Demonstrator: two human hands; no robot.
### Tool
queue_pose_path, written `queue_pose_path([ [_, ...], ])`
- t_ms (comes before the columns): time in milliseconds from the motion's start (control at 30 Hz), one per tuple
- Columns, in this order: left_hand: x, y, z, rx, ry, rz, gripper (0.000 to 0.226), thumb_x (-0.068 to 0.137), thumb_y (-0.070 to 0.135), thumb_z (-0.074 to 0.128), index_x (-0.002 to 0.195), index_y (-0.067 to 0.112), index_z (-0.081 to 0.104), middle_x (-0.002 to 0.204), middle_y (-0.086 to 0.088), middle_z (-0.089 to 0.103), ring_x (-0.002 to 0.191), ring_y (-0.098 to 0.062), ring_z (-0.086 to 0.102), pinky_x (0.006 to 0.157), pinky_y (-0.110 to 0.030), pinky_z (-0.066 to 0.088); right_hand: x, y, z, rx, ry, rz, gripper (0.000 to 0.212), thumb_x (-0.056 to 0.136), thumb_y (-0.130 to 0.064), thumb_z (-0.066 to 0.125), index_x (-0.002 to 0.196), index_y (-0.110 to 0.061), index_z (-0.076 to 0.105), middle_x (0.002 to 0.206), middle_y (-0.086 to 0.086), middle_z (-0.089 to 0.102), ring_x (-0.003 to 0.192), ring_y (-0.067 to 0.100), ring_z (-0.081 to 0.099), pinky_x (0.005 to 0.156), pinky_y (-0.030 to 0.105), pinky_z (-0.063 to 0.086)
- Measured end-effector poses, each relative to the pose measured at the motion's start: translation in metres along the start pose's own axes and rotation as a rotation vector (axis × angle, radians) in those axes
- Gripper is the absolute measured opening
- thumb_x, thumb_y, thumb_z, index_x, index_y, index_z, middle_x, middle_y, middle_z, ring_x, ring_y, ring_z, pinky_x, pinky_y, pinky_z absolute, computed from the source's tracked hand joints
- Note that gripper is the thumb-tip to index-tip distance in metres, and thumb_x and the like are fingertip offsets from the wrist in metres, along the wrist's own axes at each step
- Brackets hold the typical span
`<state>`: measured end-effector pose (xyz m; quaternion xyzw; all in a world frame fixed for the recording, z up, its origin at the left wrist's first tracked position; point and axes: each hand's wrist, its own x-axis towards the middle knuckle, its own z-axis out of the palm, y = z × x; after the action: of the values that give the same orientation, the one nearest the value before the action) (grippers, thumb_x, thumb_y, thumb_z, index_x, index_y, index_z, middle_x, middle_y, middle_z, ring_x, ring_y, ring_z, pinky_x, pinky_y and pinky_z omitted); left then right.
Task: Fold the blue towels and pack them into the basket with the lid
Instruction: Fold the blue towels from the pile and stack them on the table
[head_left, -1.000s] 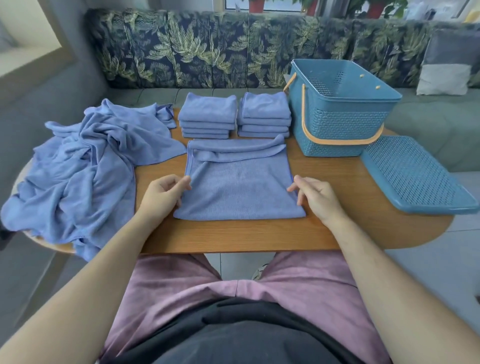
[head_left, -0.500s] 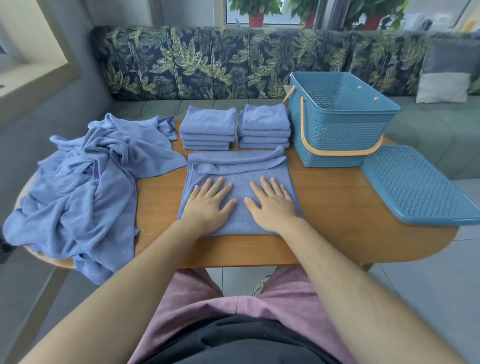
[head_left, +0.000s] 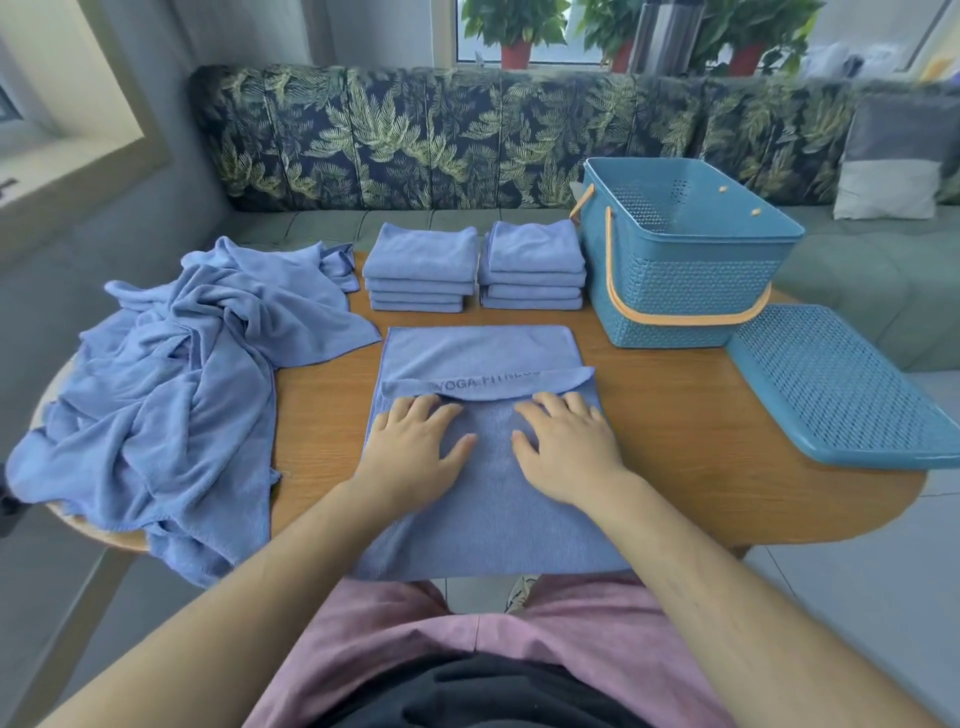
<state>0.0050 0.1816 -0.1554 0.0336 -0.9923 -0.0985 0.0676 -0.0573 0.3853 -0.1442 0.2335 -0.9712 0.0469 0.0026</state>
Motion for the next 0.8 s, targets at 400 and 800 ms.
queue_pose_path([
  [400, 0.103, -0.085, -0.002, -0.169, 0.036, -0.122, 0.042, 0.095, 0.041, 0.059, 0.133, 0.023, 0.059, 0.124, -0.004, 0.057, 0.120, -0.033, 0.047, 0.104, -0.045, 0.040, 0.094, 0.087, 0.019, 0.284, 0.248, 0.131, 0.038, 0.090, -0.030, 0.059, 0.127, -0.026, 0.064, 0.123, -0.001, 0.060, 0.119, 0.029, 0.045, 0.102, 0.042, 0.036],
  [800, 0.096, -0.095, 0.013, -0.269, 0.350, 0.019, 0.018, 0.091, 0.030, 0.060, 0.102, 0.016, 0.062, 0.098, -0.004, 0.058, 0.093, -0.031, 0.054, 0.083, -0.049, 0.047, 0.099, 0.096, 0.029, 0.698, 0.455, -0.025, 0.004, 0.096, -0.018, 0.058, 0.094, -0.020, 0.059, 0.080, -0.016, 0.056, 0.077, 0.003, 0.050, 0.073, 0.029, 0.040],
])
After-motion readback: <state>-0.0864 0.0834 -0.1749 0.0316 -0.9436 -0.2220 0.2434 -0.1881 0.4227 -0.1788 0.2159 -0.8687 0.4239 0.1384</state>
